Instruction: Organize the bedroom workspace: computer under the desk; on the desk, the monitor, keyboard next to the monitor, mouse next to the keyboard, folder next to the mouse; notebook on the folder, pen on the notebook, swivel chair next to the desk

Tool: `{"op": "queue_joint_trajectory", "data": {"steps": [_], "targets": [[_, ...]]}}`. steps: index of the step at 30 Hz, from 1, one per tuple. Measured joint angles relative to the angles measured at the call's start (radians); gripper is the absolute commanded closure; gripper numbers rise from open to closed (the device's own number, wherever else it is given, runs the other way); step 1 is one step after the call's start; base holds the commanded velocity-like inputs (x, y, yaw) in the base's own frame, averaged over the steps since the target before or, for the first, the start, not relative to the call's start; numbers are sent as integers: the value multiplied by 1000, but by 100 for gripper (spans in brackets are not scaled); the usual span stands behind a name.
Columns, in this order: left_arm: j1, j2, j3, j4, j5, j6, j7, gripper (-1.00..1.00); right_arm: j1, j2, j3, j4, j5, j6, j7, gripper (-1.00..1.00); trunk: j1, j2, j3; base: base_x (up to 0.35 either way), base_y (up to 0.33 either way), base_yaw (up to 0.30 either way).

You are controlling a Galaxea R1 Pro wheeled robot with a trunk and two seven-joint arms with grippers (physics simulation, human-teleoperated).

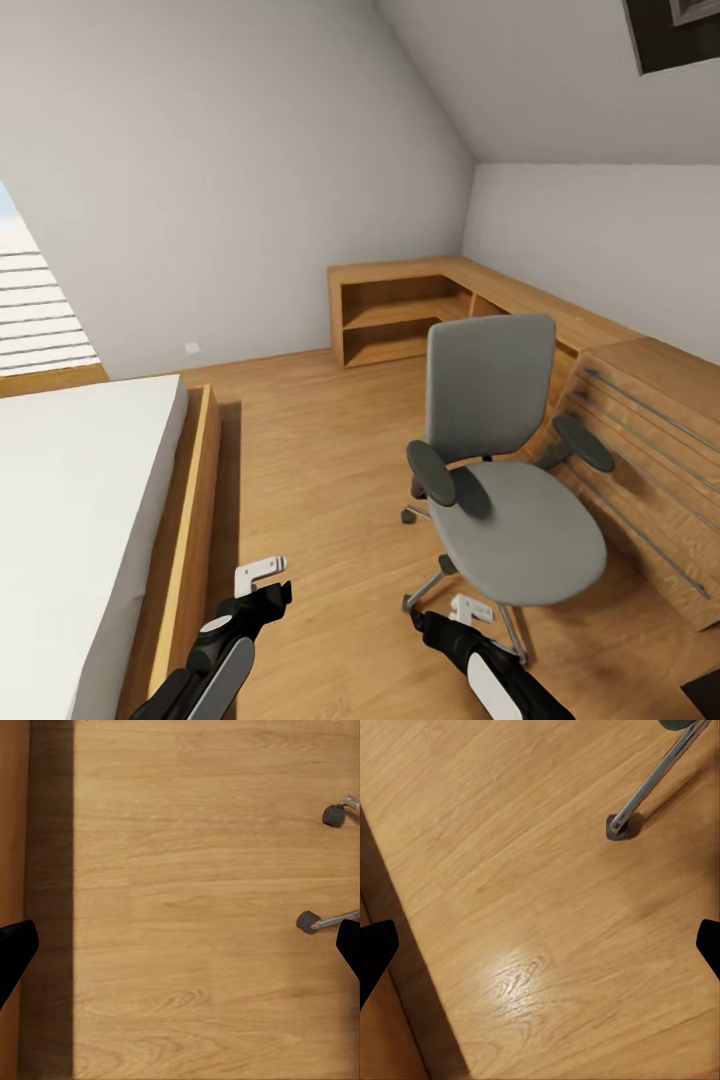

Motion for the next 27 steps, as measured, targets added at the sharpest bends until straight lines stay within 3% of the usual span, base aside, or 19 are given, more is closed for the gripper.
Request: {"op": "queue_joint_trajectory", "data": {"steps": [3, 19, 27], "targets": [[0, -1, 0, -2, 1, 0, 0, -100, 0, 0, -12, 5, 0, 2, 0, -100, 0, 0, 0, 12, 0, 0], [0, -4, -6, -2, 6, 1, 2, -100, 0, -6, -21, 22, 0, 0, 0, -100, 61, -112, -50, 1, 0, 0], [0, -3, -20, 19, 4, -3, -4, -100, 0, -6, -21, 23, 0, -3, 0, -100, 61, -112, -50, 53, 0, 0]]}}
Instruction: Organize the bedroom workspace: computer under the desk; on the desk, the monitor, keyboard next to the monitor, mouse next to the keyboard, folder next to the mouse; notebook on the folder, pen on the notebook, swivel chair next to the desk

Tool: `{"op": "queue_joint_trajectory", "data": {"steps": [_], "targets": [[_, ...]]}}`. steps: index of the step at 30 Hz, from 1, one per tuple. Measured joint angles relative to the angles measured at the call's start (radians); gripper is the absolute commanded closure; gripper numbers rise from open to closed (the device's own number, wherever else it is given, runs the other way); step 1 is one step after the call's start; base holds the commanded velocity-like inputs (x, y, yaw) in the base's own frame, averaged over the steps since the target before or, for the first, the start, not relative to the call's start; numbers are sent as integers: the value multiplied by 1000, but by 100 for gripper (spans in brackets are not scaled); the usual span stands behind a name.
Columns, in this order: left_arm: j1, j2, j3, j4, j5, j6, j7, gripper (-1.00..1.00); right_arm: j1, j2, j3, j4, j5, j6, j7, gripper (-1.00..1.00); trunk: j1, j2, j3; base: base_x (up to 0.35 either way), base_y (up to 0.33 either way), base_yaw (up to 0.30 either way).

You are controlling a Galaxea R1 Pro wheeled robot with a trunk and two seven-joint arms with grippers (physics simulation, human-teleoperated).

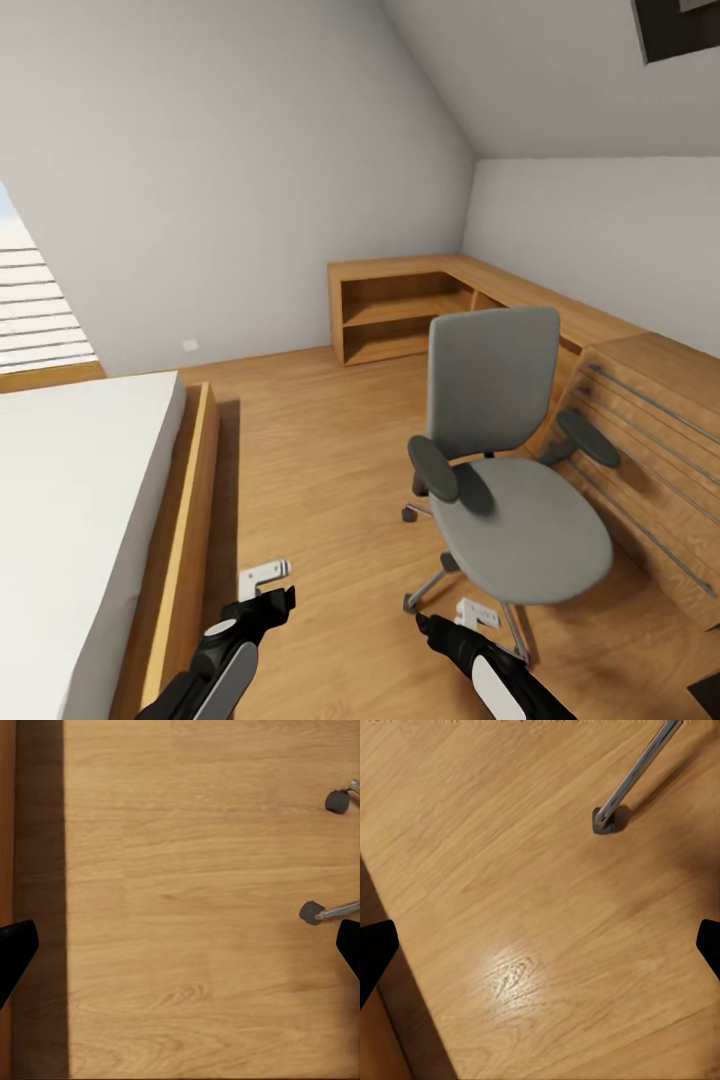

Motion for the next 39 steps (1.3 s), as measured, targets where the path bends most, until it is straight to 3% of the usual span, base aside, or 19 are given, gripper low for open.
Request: {"op": "queue_joint_trajectory", "data": {"steps": [12, 27, 29, 33, 39], "targets": [[0, -1, -8, 32, -2, 1, 0, -100, 0, 0, 0, 0, 0, -3, -1, -100, 0, 0, 0, 118, 0, 0], [0, -1, -18, 41, -7, 0, 8, -100, 0, 0, 0, 0, 0, -3, -1, -100, 0, 0, 0, 305, -71, 0], [0, -1, -39, 41, -8, -1, 10, -100, 1, 2, 3, 1, -15, -3, 5, -100, 0, 0, 0, 308, -179, 0], [0, -1, -88, 41, -10, -4, 13, -100, 0, 0, -1, -1, 0, -3, 0, -100, 0, 0, 0, 301, -193, 0], [0, 0, -99, 41, -10, -6, 14, -100, 0, 1, 2, -1, -14, -4, 6, -100, 0, 0, 0, 273, -224, 0]]}}
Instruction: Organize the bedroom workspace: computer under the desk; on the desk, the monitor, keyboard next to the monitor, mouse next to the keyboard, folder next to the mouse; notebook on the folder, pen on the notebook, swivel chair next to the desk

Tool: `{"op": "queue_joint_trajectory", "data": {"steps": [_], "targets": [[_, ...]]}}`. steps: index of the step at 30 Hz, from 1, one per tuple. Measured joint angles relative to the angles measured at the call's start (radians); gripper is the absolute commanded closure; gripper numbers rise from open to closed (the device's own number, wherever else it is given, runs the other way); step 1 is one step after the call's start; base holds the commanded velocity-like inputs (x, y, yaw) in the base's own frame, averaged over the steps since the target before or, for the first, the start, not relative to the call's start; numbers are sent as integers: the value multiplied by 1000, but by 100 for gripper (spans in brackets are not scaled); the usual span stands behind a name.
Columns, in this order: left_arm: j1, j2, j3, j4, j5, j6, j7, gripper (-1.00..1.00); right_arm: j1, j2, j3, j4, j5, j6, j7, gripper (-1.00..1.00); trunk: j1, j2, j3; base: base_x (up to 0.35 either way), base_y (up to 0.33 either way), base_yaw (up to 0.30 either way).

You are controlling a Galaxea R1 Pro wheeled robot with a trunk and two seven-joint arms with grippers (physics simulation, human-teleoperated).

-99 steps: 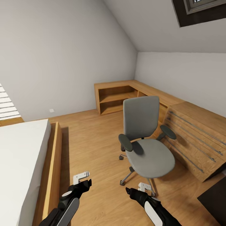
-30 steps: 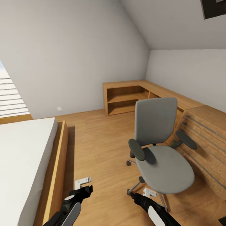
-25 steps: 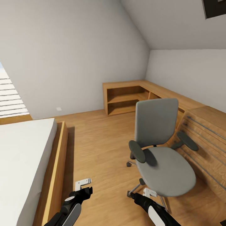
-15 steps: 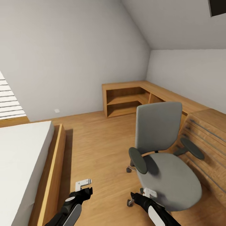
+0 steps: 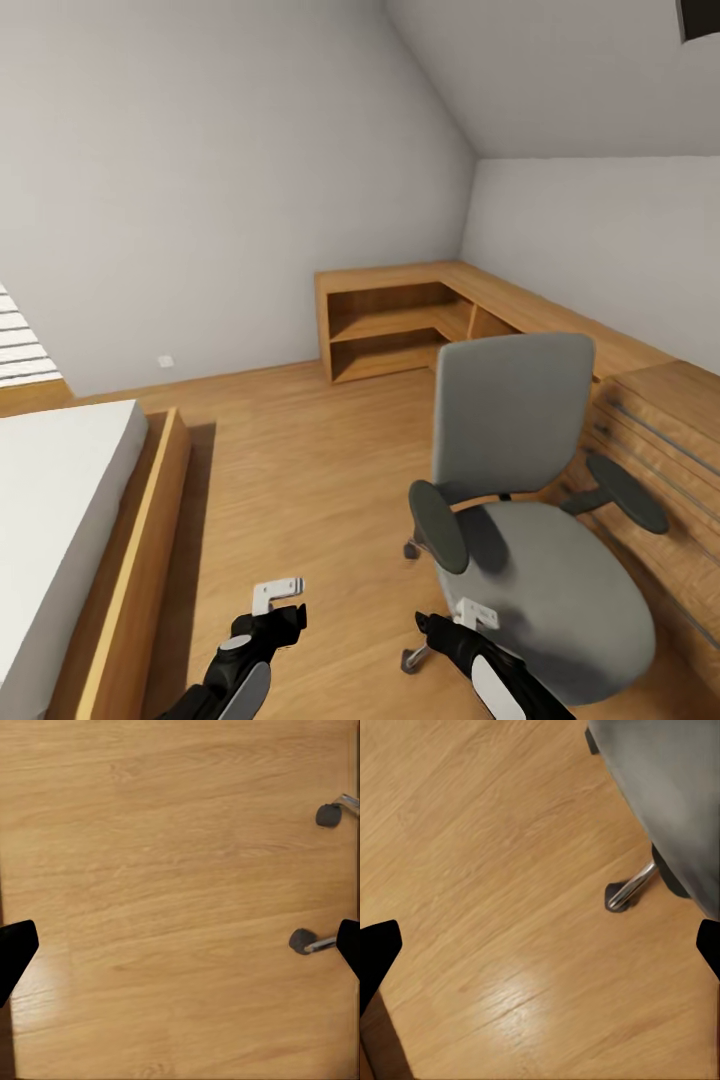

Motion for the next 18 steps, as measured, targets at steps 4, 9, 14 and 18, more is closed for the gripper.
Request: {"op": "queue_joint_trajectory", "data": {"steps": [4, 9, 14, 18], "targets": [[0, 0, -1, 0, 0, 0, 0, -100, 0, 0, 0, 0, -3, 0, 1, -100, 0, 0, 0, 249, -243, 0], [0, 0, 0, 0, 4, 0, -1, -100, 0, 0, -1, 0, 5, 0, -1, -100, 0, 0, 0, 160, -156, 0], [0, 0, 0, 0, 6, 0, -2, -100, 0, -1, -3, -1, 13, -1, -4, -100, 1, 0, 0, -24, -21, 0], [0, 1, 3, 0, 7, 0, -6, -100, 0, 0, -4, -3, 14, -7, -3, -100, 1, 0, 0, -249, -3, 0]]}}
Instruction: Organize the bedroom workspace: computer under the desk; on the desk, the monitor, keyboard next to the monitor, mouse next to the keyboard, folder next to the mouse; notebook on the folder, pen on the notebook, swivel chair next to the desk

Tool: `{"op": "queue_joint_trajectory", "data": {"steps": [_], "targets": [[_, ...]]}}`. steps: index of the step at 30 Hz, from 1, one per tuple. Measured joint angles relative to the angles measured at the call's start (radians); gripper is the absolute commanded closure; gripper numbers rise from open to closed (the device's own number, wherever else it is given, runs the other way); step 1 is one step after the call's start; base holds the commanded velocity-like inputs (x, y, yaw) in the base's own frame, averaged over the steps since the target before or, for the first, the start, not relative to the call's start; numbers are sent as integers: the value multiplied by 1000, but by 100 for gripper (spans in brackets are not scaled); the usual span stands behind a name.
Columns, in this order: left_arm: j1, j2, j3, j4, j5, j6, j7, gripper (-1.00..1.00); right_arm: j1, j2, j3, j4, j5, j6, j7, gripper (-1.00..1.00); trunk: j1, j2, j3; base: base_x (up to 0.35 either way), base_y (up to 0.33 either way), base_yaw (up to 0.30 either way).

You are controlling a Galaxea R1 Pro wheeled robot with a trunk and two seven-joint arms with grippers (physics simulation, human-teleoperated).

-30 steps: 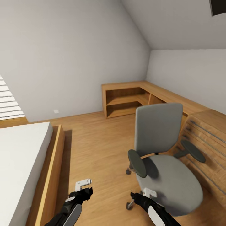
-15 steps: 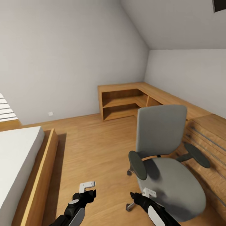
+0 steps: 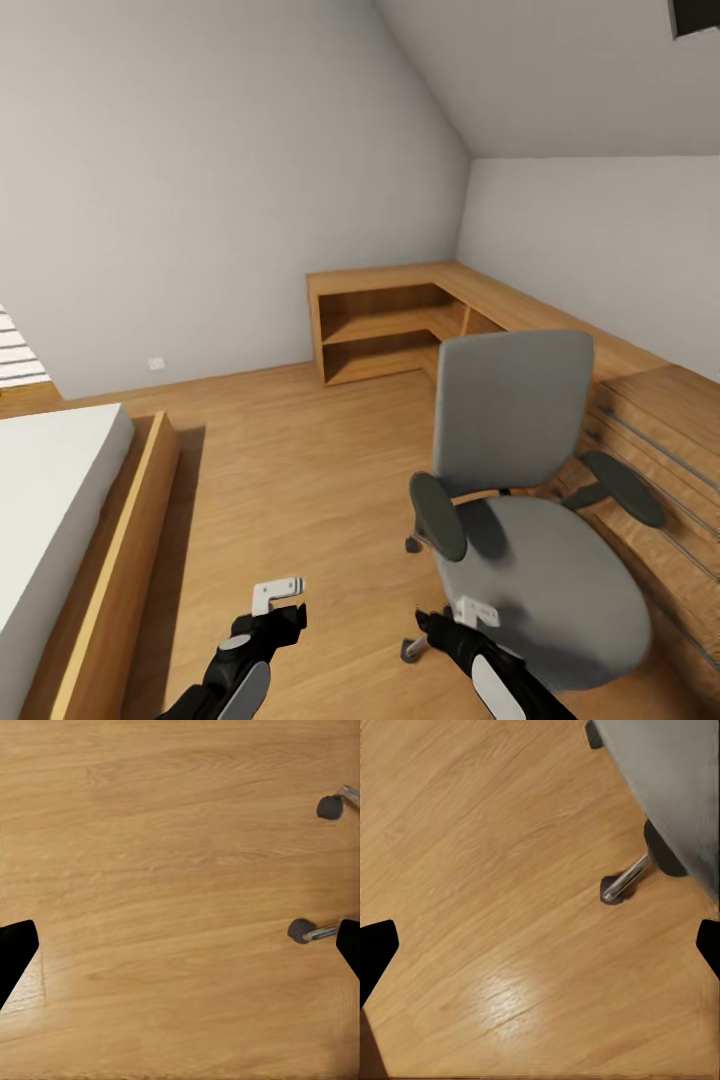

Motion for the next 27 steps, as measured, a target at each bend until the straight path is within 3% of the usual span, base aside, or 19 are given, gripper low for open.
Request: {"op": "queue_joint_trajectory", "data": {"steps": [5, 13, 18, 23, 27], "targets": [[0, 1, 5, 0, 2, 1, -3, -100, 0, 4, 3, 0, 1, -21, -1, -100, 0, 0, 0, -212, -1, 49], [0, 3, 10, 0, 2, 0, 0, -100, 0, 9, 11, 1, 6, -48, -4, -100, 0, 0, 0, -27, 0, 234], [0, 2, 53, 0, 2, 0, 0, -100, 0, 16, 22, 2, 12, -52, -3, -100, 0, 0, 0, -2, 0, 267], [0, 4, 76, 1, 2, -1, -2, -100, 0, 46, 71, 4, 70, -54, -2, -100, -1, 0, 0, 93, 16, 269], [0, 5, 79, 1, 2, -1, -3, -100, 0, 55, 87, 4, 103, -54, -2, -100, -1, 0, 0, 266, 123, 180]]}}
